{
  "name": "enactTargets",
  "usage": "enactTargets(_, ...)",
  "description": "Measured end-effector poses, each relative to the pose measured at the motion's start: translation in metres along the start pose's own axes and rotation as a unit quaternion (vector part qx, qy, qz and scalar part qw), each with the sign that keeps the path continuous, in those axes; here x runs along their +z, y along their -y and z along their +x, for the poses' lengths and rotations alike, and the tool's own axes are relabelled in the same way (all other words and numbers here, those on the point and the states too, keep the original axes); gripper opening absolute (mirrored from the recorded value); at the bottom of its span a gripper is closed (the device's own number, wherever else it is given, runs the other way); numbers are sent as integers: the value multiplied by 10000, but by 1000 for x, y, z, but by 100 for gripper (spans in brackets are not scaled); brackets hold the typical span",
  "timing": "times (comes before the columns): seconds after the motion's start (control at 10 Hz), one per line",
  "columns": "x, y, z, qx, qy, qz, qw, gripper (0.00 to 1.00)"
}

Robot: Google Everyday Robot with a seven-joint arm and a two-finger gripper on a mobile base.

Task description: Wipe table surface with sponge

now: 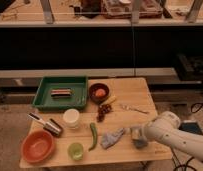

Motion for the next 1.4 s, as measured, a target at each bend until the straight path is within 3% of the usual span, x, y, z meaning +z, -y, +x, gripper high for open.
enactTargets(0.4, -12, -47, -11, 424, -178, -217, 9987, 31)
enactTargets(0.7, -9, -64, 12, 649, -344, -341, 9967, 31)
enactTargets(1.1, 14, -56, 49, 671, -389, -351, 9964, 31)
enactTargets(1.4, 25, -22, 58, 494, -351, -190, 9980, 31)
